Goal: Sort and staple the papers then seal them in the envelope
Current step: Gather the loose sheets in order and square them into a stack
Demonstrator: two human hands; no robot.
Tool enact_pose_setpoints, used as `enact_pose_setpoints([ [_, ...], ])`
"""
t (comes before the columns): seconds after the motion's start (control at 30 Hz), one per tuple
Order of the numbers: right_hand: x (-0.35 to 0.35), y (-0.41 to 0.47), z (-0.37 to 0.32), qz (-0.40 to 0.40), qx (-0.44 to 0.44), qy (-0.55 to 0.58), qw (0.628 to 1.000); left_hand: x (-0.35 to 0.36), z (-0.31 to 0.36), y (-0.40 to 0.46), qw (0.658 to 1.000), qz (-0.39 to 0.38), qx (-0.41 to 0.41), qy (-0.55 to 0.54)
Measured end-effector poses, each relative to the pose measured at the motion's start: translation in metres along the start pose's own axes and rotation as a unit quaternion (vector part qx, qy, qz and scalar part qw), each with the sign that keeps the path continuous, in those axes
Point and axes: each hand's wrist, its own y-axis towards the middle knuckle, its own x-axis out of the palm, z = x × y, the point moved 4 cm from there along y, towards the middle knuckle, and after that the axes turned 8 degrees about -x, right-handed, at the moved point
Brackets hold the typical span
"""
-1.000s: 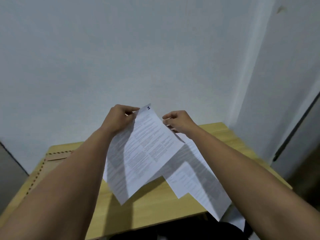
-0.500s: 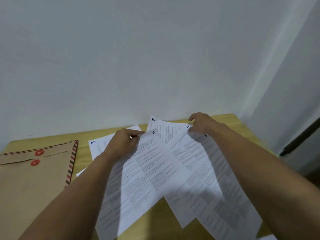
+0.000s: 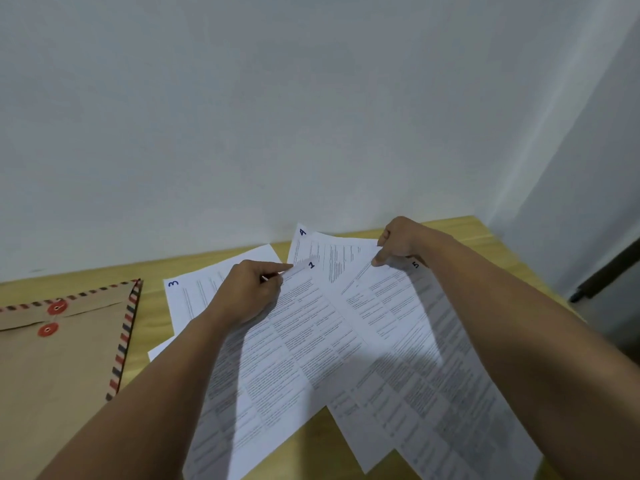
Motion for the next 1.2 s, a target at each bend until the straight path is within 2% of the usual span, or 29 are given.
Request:
enact_pose_setpoints([
  [0.23,0.004,-0.013,0.003,0.037,-0.008,0.076,0.996,0.002,0.005,-0.004,1.000,0.002,-0.010,-0.002],
  [0.37,0.003,-0.015,0.004,0.059,-0.007,0.031,0.998,0.004,0.006,-0.006,1.000,0.008,-0.013,0.009],
  [0.5,0.001,-0.022,0.001,0.053,-0.014,0.049,0.997,0.008,0.004,-0.008,1.000,0.003,-0.013,0.015],
  [0.8,-0.006,-0.026,0.006,0.129,-0.048,0.147,0.980,0.012,0.006,-0.009,0.999,0.001,-0.008,0.031],
  [0.87,-0.008,-0.027,0.004,0.130,-0.046,0.134,0.981,0.014,0.006,-0.010,0.999,0.004,-0.011,0.030],
  [1.0,0.004,-0.034,0.001,0.076,-0.027,0.075,0.994,0.016,0.003,-0.010,0.999,0.013,-0.012,0.026],
  [1.13,0.014,-0.035,-0.002,0.055,0.000,-0.029,0.998,0.018,-0.001,-0.008,1.000,0.010,-0.013,0.023],
  [1.2,0.015,-0.033,-0.004,0.045,0.013,-0.045,0.998,0.018,-0.002,-0.008,1.000,0.009,-0.015,0.018],
])
